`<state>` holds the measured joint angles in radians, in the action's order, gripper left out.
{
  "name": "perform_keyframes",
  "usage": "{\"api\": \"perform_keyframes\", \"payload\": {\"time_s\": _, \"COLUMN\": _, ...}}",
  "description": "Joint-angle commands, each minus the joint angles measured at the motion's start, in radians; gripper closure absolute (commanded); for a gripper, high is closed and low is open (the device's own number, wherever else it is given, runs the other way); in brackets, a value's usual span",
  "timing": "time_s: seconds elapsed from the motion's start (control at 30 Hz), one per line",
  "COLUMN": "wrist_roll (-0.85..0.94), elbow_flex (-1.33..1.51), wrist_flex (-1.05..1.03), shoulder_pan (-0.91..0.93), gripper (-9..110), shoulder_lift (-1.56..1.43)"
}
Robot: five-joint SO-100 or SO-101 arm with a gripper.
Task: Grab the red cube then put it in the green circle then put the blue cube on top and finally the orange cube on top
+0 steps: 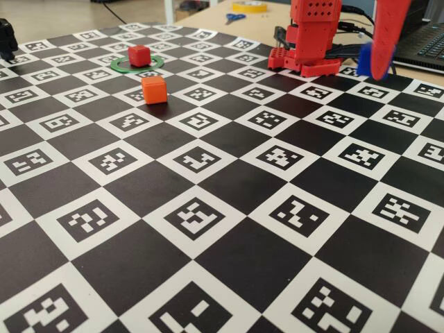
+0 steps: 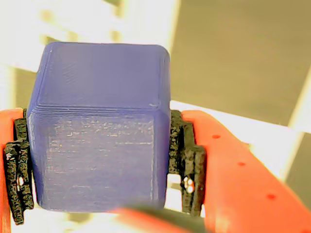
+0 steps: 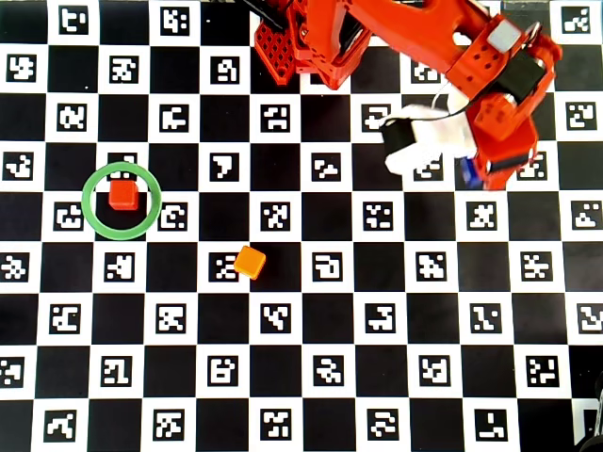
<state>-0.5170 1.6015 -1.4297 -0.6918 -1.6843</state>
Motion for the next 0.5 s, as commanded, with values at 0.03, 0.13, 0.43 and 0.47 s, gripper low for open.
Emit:
{"api": "perform_keyframes", "payload": {"time_s": 0.03, "wrist_roll": 0.127, "elbow_flex": -0.259, "wrist_flex": -0.153, "shoulder_pan": 0.181, "gripper": 100, "shoulder_lift": 0.002}}
{"api": "perform_keyframes", "payload": {"time_s": 0.13, "wrist_roll": 0.219, "elbow_flex": -0.414, "wrist_flex": -0.273, "shoulder_pan": 0.299, "gripper": 100, "shoulder_lift": 0.081}}
{"api": "perform_keyframes", "payload": {"time_s": 0.43, "wrist_roll": 0.416, "elbow_flex": -0.575, "wrist_flex": -0.325, "shoulder_pan": 0.661, "gripper": 101, "shoulder_lift": 0.138}}
{"api": "perform_keyframes", "payload": {"time_s": 0.47, "wrist_roll": 0.434, "elbow_flex": -0.568, "wrist_flex": -0.321, "shoulder_pan": 0.696, "gripper": 101, "shoulder_lift": 0.140}}
